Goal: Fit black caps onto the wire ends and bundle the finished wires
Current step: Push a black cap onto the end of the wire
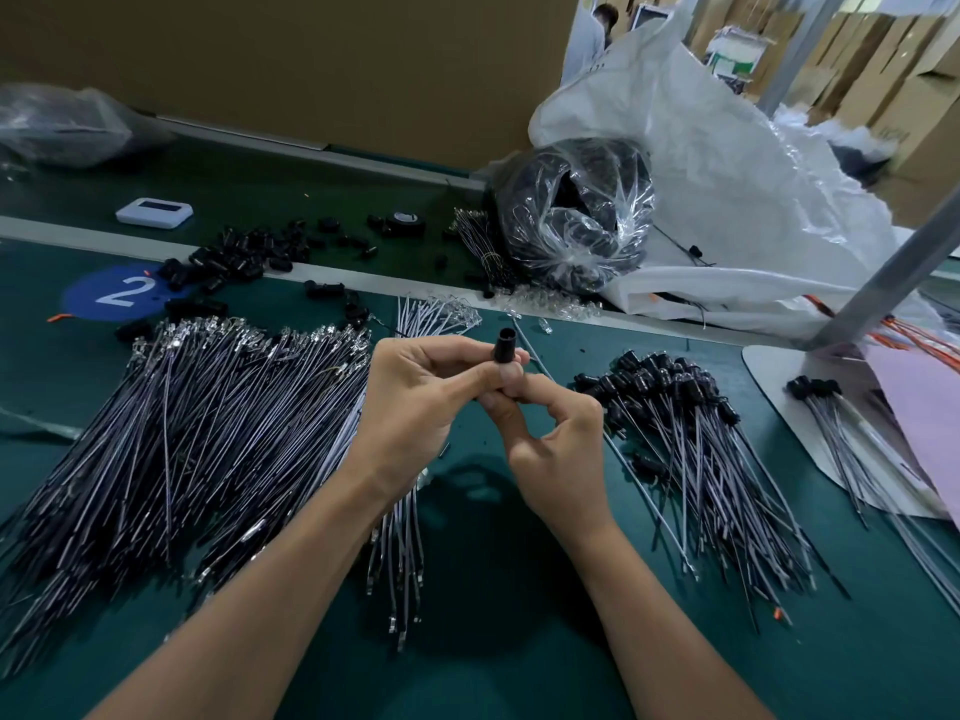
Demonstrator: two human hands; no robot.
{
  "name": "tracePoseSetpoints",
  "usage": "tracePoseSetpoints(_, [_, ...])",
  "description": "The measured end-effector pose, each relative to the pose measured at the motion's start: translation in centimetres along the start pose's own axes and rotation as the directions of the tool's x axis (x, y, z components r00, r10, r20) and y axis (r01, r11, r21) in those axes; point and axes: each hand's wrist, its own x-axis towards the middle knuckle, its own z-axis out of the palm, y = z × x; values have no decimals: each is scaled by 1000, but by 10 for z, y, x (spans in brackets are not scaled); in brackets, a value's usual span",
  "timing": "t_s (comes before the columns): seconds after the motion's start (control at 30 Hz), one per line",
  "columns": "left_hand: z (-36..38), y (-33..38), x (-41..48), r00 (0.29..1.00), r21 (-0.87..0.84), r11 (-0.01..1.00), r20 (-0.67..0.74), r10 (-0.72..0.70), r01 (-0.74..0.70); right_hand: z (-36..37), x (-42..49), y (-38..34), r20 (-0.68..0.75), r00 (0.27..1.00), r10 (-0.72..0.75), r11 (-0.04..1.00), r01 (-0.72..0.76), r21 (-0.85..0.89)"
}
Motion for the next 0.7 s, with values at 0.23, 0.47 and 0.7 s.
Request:
tracePoseSetpoints(0.23, [-4,-1,1,1000,4,1000,9,3,-3,0,-1,0,16,1000,4,1000,-4,-1])
tracePoseSetpoints(0.47, [-4,0,-1,1000,-32,999,18,25,-25,3,-4,-1,-19,1000,-4,1000,4,24])
tracePoseSetpoints(0.7, [-3,2,1,1000,-55,998,31,0,1,5,-7,-4,-22,999,-44,998,43,-44])
